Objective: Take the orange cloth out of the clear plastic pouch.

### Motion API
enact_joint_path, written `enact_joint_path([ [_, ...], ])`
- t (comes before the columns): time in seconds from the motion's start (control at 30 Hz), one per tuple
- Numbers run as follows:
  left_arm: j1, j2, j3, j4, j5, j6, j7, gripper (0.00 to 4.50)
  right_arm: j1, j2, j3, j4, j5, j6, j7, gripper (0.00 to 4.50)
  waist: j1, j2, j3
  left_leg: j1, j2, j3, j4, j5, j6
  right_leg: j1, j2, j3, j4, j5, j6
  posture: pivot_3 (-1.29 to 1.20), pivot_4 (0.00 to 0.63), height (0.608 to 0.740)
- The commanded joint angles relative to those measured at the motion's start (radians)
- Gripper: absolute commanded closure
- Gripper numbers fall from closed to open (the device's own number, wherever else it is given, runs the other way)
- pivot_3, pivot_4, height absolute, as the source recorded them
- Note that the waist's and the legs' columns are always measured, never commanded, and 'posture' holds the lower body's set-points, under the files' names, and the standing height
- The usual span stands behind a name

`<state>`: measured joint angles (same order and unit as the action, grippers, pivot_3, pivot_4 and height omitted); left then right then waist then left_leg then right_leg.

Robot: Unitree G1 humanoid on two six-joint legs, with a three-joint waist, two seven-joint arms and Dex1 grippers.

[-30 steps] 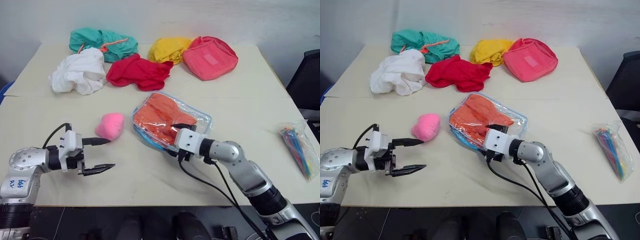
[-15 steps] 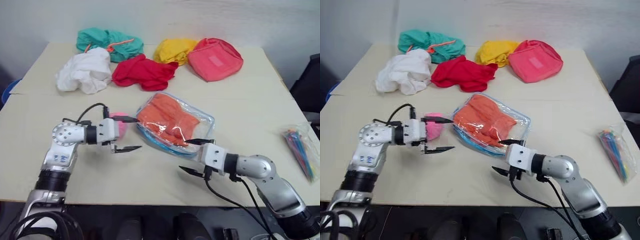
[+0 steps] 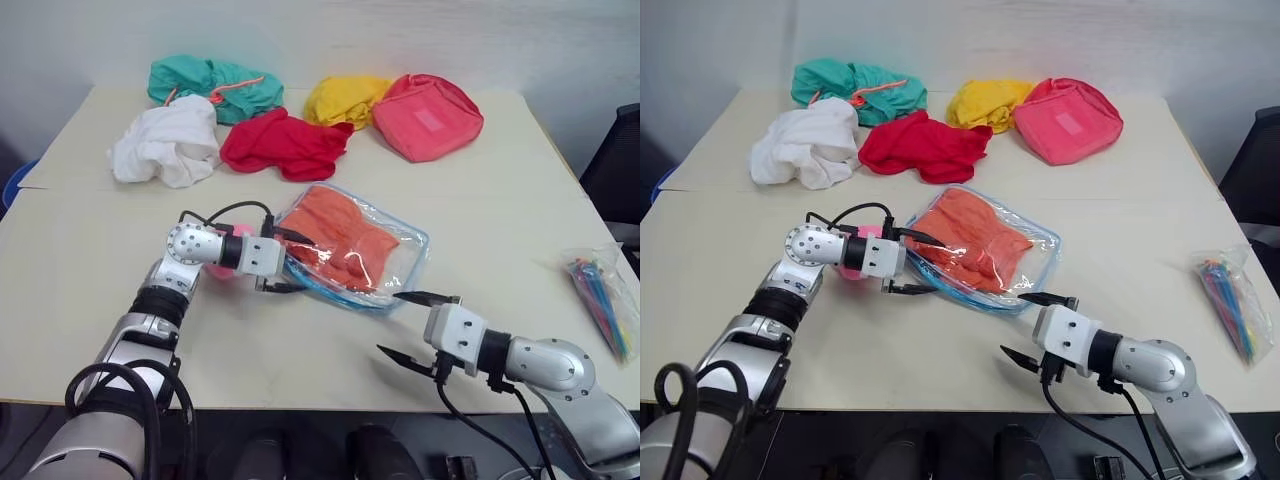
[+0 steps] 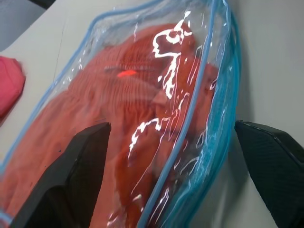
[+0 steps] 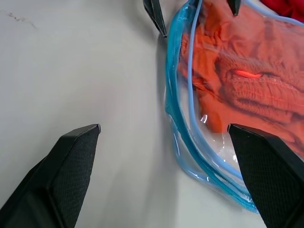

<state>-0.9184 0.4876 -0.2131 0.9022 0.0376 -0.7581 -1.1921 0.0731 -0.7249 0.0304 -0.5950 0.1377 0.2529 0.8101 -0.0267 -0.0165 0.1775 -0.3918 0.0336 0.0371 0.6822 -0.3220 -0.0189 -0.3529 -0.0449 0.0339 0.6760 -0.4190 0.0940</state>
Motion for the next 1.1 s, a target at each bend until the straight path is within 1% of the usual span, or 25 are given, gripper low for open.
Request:
enact_joint_path([
  [0.03,-0.056,0.002,0.016,0.055,-0.005,-0.050,0.006,1.17,0.017,-0.012,-0.035,-0.053,0.017,0.007,-0.007,0.00,0.000,0.000,0.000,0.000,0.000,0.000,0.000,0.000,0.000,0.000,0.000,0.000,0.000,0.000,0.000,0.00,0.150,0.740],
  [0.17,-0.074,-0.014,0.017,0.091,-0.003,-0.070,0.012,2.25,0.019,-0.011,-0.041,-0.056,0.018,0.015,-0.015,0.00,0.001,0.000,0.000,0.000,-0.001,0.000,0.000,0.000,0.000,0.000,-0.001,0.000,0.001,0.000,0.000,0.00,0.150,0.740],
  [0.23,-0.073,-0.022,0.013,0.096,-0.007,-0.079,-0.001,2.92,0.020,-0.010,-0.041,-0.061,0.021,0.020,-0.018,0.00,0.000,0.000,0.000,0.000,0.000,0.000,0.000,0.000,0.000,0.000,-0.001,0.000,0.001,0.000,0.000,0.00,0.150,0.740],
  [0.4,-0.056,-0.039,0.034,0.079,-0.064,-0.010,-0.076,4.47,0.032,-0.012,-0.041,-0.078,0.043,0.028,-0.009,0.00,0.000,0.000,0.000,0.000,0.000,0.000,0.000,0.000,0.000,0.000,-0.001,-0.001,0.002,0.000,0.000,0.00,0.150,0.740],
  [0.57,-0.043,-0.053,0.052,0.052,-0.101,0.112,-0.108,4.47,0.013,-0.006,-0.021,-0.096,0.093,0.061,0.007,0.00,-0.002,0.000,0.000,0.000,0.000,0.000,0.000,0.000,0.000,0.000,-0.001,-0.001,0.002,0.000,0.000,0.00,0.150,0.740],
  [0.63,-0.037,-0.066,0.063,0.032,-0.113,0.180,-0.093,4.47,-0.037,0.026,0.006,-0.098,0.117,0.119,-0.019,0.00,-0.003,0.000,0.000,0.000,0.000,0.000,0.000,0.000,0.000,0.000,-0.001,-0.001,0.003,0.000,0.000,0.00,0.150,0.740],
  [0.77,-0.008,-0.082,0.071,-0.036,-0.131,0.333,-0.096,4.47,-0.170,0.121,0.102,-0.057,0.132,0.265,-0.084,0.00,-0.003,0.000,0.000,0.000,0.000,-0.001,0.001,0.000,-0.001,-0.001,-0.001,-0.001,0.003,0.000,0.000,0.00,0.150,0.740],
  [0.87,0.018,-0.079,0.067,-0.093,-0.129,0.402,-0.095,4.47,-0.250,0.206,0.153,0.006,0.115,0.337,-0.146,0.00,-0.003,0.000,0.000,0.000,0.000,-0.001,0.001,0.000,-0.001,-0.002,-0.001,0.000,0.005,0.000,0.000,0.00,0.150,0.740],
  [0.9,0.025,-0.075,0.064,-0.109,-0.127,0.415,-0.098,4.47,-0.270,0.227,0.169,0.032,0.094,0.330,-0.163,0.00,-0.003,0.000,0.000,0.000,0.000,-0.001,0.001,0.000,-0.001,-0.003,-0.001,0.000,0.006,0.000,0.000,0.00,0.150,0.740],
  [1.0,0.039,-0.063,0.070,-0.145,-0.123,0.442,-0.087,4.47,-0.311,0.266,0.214,0.095,0.039,0.321,-0.210,0.00,-0.004,0.000,0.000,-0.001,0.000,-0.001,0.001,0.000,-0.001,-0.005,-0.002,0.000,0.007,0.000,0.000,0.00,0.150,0.740],
  [1.1,0.041,-0.051,0.087,-0.176,-0.134,0.504,-0.064,4.47,-0.323,0.284,0.252,0.097,0.022,0.333,-0.220,0.00,-0.003,0.000,0.000,-0.001,-0.001,-0.001,0.001,0.000,-0.001,-0.005,-0.002,0.000,0.008,0.000,0.000,0.00,0.150,0.740],
])
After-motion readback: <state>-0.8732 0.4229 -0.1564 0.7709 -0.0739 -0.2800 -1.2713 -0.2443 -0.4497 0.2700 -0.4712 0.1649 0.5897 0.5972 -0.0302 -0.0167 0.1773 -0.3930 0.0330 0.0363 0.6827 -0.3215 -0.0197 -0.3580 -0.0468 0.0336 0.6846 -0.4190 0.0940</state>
